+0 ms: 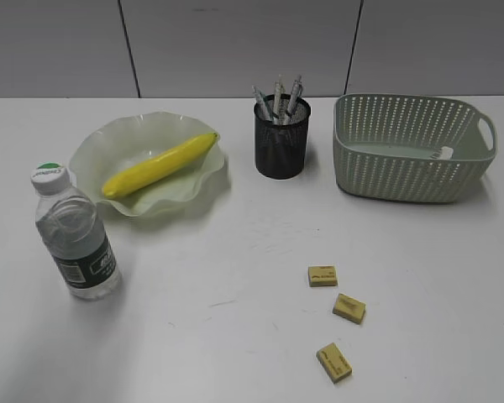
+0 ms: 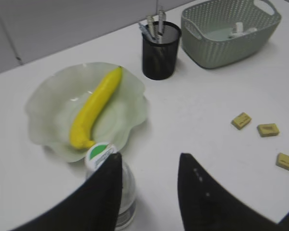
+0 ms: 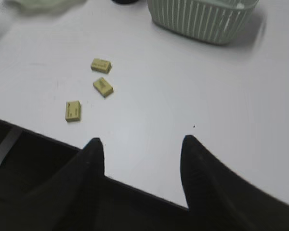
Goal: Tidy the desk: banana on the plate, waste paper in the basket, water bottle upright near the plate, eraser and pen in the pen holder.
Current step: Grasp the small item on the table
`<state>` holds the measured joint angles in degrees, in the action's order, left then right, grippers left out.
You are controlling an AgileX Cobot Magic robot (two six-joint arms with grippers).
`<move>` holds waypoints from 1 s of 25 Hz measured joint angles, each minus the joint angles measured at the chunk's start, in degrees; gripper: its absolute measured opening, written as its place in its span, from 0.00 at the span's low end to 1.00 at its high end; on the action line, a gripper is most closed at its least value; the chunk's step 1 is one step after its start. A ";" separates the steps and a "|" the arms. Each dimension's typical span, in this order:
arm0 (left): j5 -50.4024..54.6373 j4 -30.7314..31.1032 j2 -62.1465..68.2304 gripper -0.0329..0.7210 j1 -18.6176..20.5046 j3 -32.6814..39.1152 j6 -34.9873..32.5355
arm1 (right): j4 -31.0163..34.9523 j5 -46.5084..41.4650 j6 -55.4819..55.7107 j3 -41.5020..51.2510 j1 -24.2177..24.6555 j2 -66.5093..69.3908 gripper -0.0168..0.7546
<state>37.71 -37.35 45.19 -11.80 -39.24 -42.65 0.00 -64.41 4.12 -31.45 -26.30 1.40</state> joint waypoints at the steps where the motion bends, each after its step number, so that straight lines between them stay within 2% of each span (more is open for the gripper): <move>1: -0.29 -0.74 5.25 0.44 -1.56 -1.58 -1.41 | 0.00 -0.01 0.00 0.00 0.00 -1.14 0.54; 4: -1.96 0.74 15.58 0.44 -9.86 -6.21 -2.65 | 0.00 0.13 0.00 0.19 0.00 -1.82 0.50; 6: -4.96 2.83 21.85 0.44 -17.71 -9.11 -2.17 | 0.00 1.61 0.00 0.83 0.00 -1.82 0.47; 10: -9.82 10.46 35.52 0.44 -32.40 -16.23 3.85 | 0.00 3.86 0.05 2.28 0.00 -1.82 0.45; 13: -9.44 15.92 45.84 0.47 -40.15 -22.33 10.47 | 0.00 4.39 0.05 2.28 0.00 -1.82 0.44; 16: -7.14 17.99 54.91 0.58 -44.26 -27.78 14.96 | 0.00 4.51 0.05 2.28 0.00 -1.82 0.44; 21: -3.25 19.08 64.69 0.82 -46.96 -32.99 16.54 | 0.00 4.58 0.05 2.28 0.00 -1.82 0.44; 25: -4.93 19.32 67.95 0.86 -47.46 -33.71 18.99 | 0.00 4.58 0.05 2.28 0.00 -1.82 0.44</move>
<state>32.78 -18.02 113.14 -59.26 -72.95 -23.66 0.00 -59.83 4.17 -29.17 -26.30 -0.42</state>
